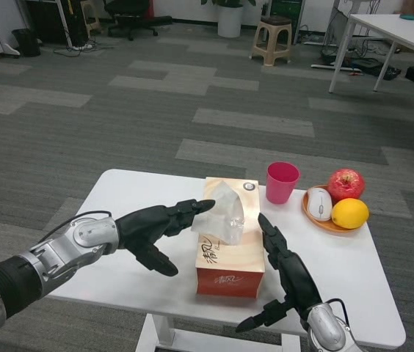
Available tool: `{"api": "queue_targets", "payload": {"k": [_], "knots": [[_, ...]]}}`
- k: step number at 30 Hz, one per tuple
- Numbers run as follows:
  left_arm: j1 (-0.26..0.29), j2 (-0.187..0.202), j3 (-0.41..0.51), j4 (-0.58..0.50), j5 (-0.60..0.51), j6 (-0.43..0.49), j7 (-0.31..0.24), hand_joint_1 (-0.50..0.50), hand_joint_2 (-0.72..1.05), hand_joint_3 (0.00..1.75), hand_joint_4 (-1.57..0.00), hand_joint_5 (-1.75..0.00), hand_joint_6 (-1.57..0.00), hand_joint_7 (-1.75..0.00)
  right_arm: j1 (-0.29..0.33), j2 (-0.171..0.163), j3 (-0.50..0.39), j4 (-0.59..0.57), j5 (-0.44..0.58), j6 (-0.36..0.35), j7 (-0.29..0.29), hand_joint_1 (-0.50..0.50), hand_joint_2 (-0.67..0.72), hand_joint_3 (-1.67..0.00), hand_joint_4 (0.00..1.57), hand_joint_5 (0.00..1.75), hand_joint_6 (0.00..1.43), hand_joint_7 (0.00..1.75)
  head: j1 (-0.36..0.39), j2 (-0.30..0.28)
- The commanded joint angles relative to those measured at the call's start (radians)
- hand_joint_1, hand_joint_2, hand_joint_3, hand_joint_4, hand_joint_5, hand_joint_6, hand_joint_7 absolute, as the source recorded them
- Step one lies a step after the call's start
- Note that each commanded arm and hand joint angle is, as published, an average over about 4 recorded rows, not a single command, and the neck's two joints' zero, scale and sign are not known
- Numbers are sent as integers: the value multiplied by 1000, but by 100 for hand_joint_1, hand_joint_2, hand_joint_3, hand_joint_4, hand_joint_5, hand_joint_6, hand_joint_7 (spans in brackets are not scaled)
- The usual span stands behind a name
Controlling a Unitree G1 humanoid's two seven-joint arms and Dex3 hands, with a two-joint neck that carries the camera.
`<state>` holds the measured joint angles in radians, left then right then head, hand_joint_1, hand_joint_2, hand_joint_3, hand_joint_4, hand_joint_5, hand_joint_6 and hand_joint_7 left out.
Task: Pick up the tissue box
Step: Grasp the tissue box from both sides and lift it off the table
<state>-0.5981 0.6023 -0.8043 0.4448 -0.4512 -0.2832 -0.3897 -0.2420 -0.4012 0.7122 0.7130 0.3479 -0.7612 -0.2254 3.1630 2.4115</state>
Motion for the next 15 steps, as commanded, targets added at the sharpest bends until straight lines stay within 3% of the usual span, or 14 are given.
{"api": "queue_targets", "payload": {"k": [1,6,15], "knots": [[49,9,59,-54,24,22,-6,50,96,2,0,0,0,0,9,-9,5,-26,1,-15,5,-46,-3,-16,3,0,0,0,0,0],[100,0,142,-70,35,33,-6,50,96,0,0,0,0,0,12,-14,-3,-25,2,-15,5,-46,-3,-10,3,0,0,0,5,2],[113,-40,237,0,34,27,-6,50,96,7,0,0,0,0,12,-13,-47,-18,2,-15,13,-46,-3,-16,3,0,0,0,8,3]]}}
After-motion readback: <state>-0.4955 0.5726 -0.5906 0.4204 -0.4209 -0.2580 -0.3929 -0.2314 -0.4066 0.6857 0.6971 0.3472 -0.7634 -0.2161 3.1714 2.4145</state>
